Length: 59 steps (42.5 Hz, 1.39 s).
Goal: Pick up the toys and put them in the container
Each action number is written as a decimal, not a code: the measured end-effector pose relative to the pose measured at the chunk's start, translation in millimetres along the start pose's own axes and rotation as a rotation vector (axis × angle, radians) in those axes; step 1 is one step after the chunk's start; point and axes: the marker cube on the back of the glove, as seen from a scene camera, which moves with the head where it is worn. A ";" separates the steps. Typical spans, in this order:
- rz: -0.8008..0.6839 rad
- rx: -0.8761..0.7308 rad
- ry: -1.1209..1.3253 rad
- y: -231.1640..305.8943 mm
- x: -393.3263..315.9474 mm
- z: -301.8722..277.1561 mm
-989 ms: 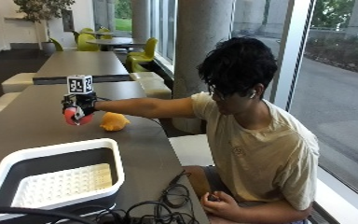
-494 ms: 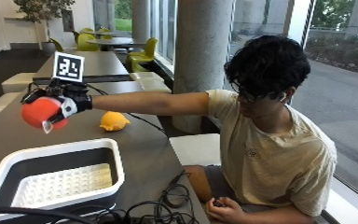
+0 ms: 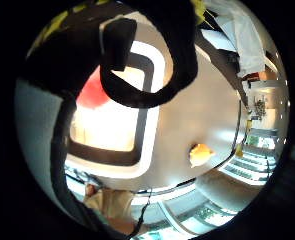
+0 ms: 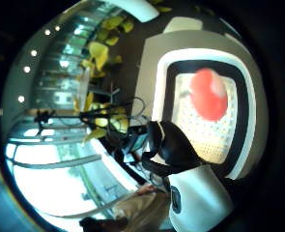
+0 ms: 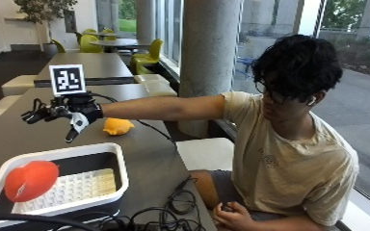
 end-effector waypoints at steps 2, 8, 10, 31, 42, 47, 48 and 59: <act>-0.007 0.018 -0.046 9.0 2.5 -5.8; -0.071 0.070 -0.115 46.4 26.5 -19.4; -0.112 0.069 -0.113 63.1 39.1 -19.4; 0.105 0.037 0.130 311.7 253.4 82.8; 0.204 0.062 0.129 349.0 271.5 96.5; 0.140 0.049 0.192 343.9 241.2 90.5; 0.134 0.051 0.191 344.9 242.4 90.7; 0.157 0.058 0.188 357.1 257.4 92.2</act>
